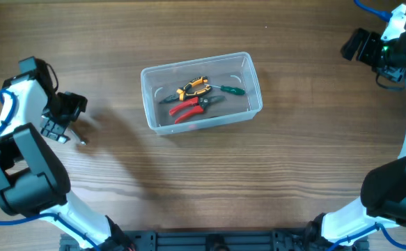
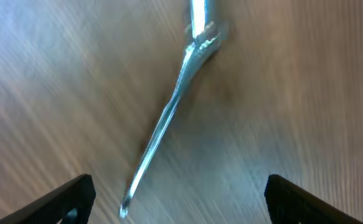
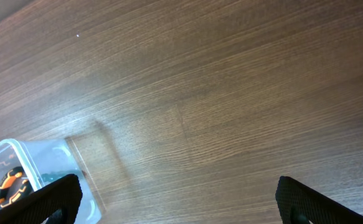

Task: Pack container
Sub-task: 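Return the left gripper and grasp the silver socket wrench, then place the socket wrench into the container and release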

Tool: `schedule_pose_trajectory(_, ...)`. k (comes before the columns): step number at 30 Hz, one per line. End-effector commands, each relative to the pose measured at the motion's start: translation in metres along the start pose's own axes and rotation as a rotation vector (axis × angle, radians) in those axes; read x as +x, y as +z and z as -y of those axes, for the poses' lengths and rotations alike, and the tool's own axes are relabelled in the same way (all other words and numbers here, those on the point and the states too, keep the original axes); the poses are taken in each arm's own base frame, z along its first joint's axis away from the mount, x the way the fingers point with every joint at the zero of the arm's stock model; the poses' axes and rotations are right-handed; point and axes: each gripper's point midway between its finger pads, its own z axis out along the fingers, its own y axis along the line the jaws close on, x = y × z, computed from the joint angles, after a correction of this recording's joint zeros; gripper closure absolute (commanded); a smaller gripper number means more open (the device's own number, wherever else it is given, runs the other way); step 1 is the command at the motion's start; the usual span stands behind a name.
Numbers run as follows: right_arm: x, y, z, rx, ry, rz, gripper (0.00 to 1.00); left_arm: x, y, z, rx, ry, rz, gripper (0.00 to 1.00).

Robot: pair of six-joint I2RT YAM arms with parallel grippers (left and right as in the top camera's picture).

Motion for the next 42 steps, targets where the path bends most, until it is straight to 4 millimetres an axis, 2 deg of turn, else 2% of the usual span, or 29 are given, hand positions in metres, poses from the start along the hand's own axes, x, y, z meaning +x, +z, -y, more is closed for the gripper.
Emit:
schedule_pose_trajectory(1,0.003,0.004,-0.003,-0.013,0.015,-0.016,0.0,-0.011,0.0,-0.005,-0.032,0.229,0.051,0.09)
schedule_pose_trajectory(3,0.003,0.004,-0.003,-0.013,0.015,-0.016,0.0,-0.014,0.0,-0.004,-0.035,0.23,0.067,0.07)
schedule_pose_trajectory(6,0.003,0.004,-0.003,-0.013,0.015,-0.015,0.0,-0.017,0.007,-0.002,-0.033,0.213,0.07,0.16)
schedule_pose_trajectory(9,0.003,0.004,-0.003,-0.013,0.016,-0.016,0.0,-0.017,0.022,-0.004,-0.054,0.199,0.053,0.2)
schedule_pose_trajectory(14,0.003,0.004,-0.003,-0.013,0.016,-0.016,0.0,-0.018,0.036,-0.005,-0.072,0.201,0.042,0.22)
schedule_pose_trajectory(17,0.003,0.004,-0.003,-0.013,0.016,-0.016,0.0,-0.02,0.044,-0.006,-0.09,0.201,0.045,0.29)
schedule_pose_trajectory(18,0.003,0.004,-0.003,-0.013,0.015,-0.016,0.0,-0.021,0.045,-0.007,-0.095,0.204,0.046,0.33)
schedule_pose_trajectory(19,0.003,0.004,-0.003,-0.013,0.016,-0.016,0.0,-0.021,0.046,-0.007,-0.097,0.205,0.046,0.41)
schedule_pose_trajectory(21,0.003,0.004,-0.003,-0.013,0.016,-0.016,0.0,-0.021,0.046,-0.007,-0.098,0.205,0.044,0.75)
schedule_pose_trajectory(22,0.003,0.004,-0.003,-0.013,0.015,-0.016,0.0,-0.02,0.046,-0.008,-0.099,0.206,0.043,0.79)
schedule_pose_trajectory(23,0.003,0.004,-0.003,-0.013,0.016,-0.016,0.0,-0.02,0.046,-0.008,-0.1,0.206,0.042,0.92)
schedule_pose_trajectory(24,0.003,0.004,-0.003,-0.013,0.015,-0.016,0.0,-0.02,0.046,-0.008,-0.1,0.205,0.043,0.96)
schedule_pose_trajectory(30,0.003,0.004,-0.003,-0.013,0.016,-0.016,0.0,-0.02,0.041,-0.005,-0.091,0.248,0.037,0.96)
schedule_pose_trajectory(31,0.003,0.004,-0.003,-0.013,0.016,-0.016,0.0,-0.021,0.033,0.001,-0.076,0.284,0.04,0.96)
schedule_pose_trajectory(32,0.003,0.004,-0.003,-0.013,0.015,-0.016,0.0,-0.031,-0.007,0.028,-0.031,0.407,0.1,0.96)
schedule_pose_trajectory(34,0.003,0.004,-0.003,-0.013,0.016,-0.016,0.0,-0.037,-0.064,0.068,0.037,0.58,0.21,0.96)
schedule_pose_trajectory(35,0.003,0.004,-0.003,-0.013,0.015,-0.016,0.0,-0.03,-0.106,0.1,0.088,0.723,0.3,0.96)
schedule_pose_trajectory(37,0.003,0.004,-0.003,-0.013,0.015,-0.016,0.0,-0.006,-0.156,0.142,0.157,0.911,0.413,0.96)
schedule_pose_trajectory(38,0.003,0.004,-0.003,-0.013,0.016,-0.016,0.0,0.018,-0.182,0.166,0.194,1.05,0.478,0.96)
schedule_pose_trajectory(39,0.003,0.004,-0.003,-0.013,0.016,-0.015,0.0,0.038,-0.196,0.181,0.214,1.163,0.518,0.96)
schedule_pose_trajectory(40,0.003,0.004,-0.003,-0.013,0.016,-0.016,0.0,0.071,-0.212,0.199,0.238,1.324,0.564,0.96)
schedule_pose_trajectory(41,0.003,0.004,-0.003,-0.013,0.015,-0.016,0.0,0.128,-0.223,0.221,0.259,1.598,0.622,0.96)
schedule_pose_trajectory(42,0.003,0.004,-0.003,-0.013,0.016,-0.015,0.0,0.168,-0.224,0.23,0.268,1.77,0.64,0.96)
